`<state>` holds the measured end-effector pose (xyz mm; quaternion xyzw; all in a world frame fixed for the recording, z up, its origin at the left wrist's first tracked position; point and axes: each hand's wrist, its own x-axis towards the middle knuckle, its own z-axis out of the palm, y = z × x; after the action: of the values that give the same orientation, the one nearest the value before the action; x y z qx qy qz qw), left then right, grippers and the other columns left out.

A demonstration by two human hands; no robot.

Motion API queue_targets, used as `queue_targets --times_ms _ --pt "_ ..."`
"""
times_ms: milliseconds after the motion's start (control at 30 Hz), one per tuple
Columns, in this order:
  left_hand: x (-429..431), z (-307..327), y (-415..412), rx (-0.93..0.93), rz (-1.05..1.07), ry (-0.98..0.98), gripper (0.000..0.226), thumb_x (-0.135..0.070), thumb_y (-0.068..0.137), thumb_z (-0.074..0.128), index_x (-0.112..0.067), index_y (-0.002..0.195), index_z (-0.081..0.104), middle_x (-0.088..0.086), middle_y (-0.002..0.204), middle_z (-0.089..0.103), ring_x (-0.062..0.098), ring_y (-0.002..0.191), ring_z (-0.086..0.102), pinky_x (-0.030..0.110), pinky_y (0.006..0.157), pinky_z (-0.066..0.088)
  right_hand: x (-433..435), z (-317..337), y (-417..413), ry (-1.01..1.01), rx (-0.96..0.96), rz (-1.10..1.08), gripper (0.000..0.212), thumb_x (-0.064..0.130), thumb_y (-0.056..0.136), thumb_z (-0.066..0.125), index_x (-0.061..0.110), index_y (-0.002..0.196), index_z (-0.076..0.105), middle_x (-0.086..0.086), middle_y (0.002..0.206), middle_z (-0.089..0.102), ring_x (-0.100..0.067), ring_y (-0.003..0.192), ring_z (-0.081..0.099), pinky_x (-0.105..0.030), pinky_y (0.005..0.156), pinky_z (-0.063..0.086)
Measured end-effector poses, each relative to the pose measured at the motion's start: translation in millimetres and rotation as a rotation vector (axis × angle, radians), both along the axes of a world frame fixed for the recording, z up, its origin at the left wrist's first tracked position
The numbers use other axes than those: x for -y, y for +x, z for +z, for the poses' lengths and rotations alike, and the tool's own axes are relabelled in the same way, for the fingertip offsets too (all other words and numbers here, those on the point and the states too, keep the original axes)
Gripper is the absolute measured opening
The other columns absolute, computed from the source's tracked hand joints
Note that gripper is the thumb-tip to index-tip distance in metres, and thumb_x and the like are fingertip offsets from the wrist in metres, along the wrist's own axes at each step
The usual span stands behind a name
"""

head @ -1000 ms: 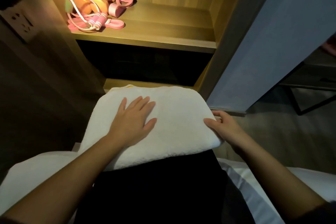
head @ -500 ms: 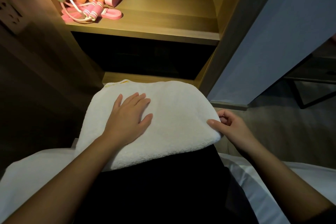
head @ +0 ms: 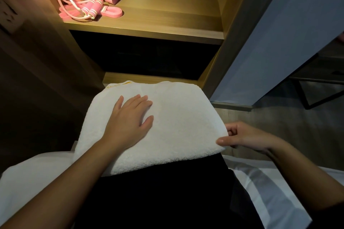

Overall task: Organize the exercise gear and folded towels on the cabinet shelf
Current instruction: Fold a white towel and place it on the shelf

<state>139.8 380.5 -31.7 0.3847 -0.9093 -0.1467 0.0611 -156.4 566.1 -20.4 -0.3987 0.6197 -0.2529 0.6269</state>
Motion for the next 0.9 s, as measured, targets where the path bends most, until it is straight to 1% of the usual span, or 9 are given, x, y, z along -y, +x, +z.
queue_targets --times_ms 133,233,300,367,433,500,567,667,900 --pt "-7 0 0 0.021 0.038 -0.031 0.048 -0.049 0.098 0.04 -0.031 0.142 0.046 -0.007 0.156 0.035 0.013 0.147 0.021 0.051 0.121 0.002 -6 -1 -12 0.108 0.048 0.065 0.031 0.034 0.082 0.075 0.022 0.11 0.071 -0.002 0.106 0.071 -0.017 0.085 0.065 -0.019 0.071 0.052" --pt "-9 1 -2 0.074 0.101 -0.04 0.058 -0.056 0.097 0.028 -0.029 0.147 0.039 -0.004 0.161 0.024 0.017 0.15 0.013 0.054 0.12 -0.001 7 4 -12 0.166 -0.095 0.029 0.072 0.065 0.07 0.072 0.018 0.123 0.06 -0.009 0.121 0.065 -0.027 0.106 0.065 -0.037 0.092 0.055" --pt "-9 1 -3 0.109 0.139 -0.033 0.067 -0.062 0.092 0.017 -0.031 0.149 0.033 -0.003 0.163 0.015 0.019 0.151 0.007 0.054 0.119 -0.003 27 9 1 0.171 -0.288 -0.113 0.093 0.081 0.063 0.064 0.023 0.133 0.048 -0.005 0.133 0.057 -0.023 0.113 0.061 -0.044 0.098 0.052" --pt "-9 2 -5 0.133 0.197 -0.013 0.072 -0.065 0.089 0.013 -0.032 0.151 0.026 -0.003 0.164 0.008 0.02 0.151 0.003 0.055 0.118 -0.004 52 13 23 0.018 -0.566 -0.198 0.085 0.071 0.081 0.055 0.024 0.148 0.03 -0.003 0.151 0.039 -0.027 0.132 0.046 -0.046 0.106 0.042" --pt "-7 3 -5 0.155 0.266 0.021 0.075 -0.068 0.087 0.009 -0.034 0.153 0.02 -0.001 0.165 0.003 0.023 0.151 0.0 0.055 0.118 -0.003 82 10 47 -0.169 -0.902 -0.085 0.077 0.062 0.093 0.044 0.022 0.154 0.019 -0.001 0.161 0.02 -0.029 0.147 0.022 -0.05 0.115 0.027" --pt "2 2 -5 0.199 0.307 0.059 0.073 -0.069 0.089 0.009 -0.035 0.153 0.016 0.0 0.165 0.002 0.024 0.151 0.0 0.057 0.117 -0.002 114 7 70 -0.188 -1.062 0.066 0.075 0.063 0.096 0.034 0.023 0.156 0.012 -0.002 0.165 0.005 -0.029 0.151 0.003 -0.055 0.12 0.009" --pt "20 1 -8 0.237 0.352 0.117 0.067 -0.067 0.094 0.016 -0.035 0.153 0.017 0.002 0.164 0.006 0.026 0.151 0.003 0.061 0.116 0.0 142 5 83 -0.094 -1.1 0.134 0.074 0.065 0.096 0.028 0.024 0.156 0.013 -0.005 0.165 0.005 -0.033 0.151 0.002 -0.059 0.119 0.007" --pt "57 2 -6 0.223 0.502 0.264 0.064 -0.062 0.095 0.027 -0.029 0.15 0.028 0.005 0.158 0.025 0.03 0.145 0.022 0.064 0.113 0.013 169 7 83 0.025 -1.056 0.082 0.076 0.07 0.094 0.026 0.023 0.153 0.024 -0.009 0.16 0.025 -0.038 0.145 0.025 -0.059 0.113 0.026" --pt "71 -15 26 -0.104 0.941 0.704 0.082 -0.071 0.086 0.042 -0.018 0.147 0.028 0.018 0.139 0.045 0.041 0.122 0.047 0.047 0.094 0.04 140 -1 57 0.21 -0.778 -0.249 0.078 0.076 0.09 0.024 0.027 0.15 0.023 -0.01 0.149 0.042 -0.038 0.13 0.045 -0.053 0.104 0.041"
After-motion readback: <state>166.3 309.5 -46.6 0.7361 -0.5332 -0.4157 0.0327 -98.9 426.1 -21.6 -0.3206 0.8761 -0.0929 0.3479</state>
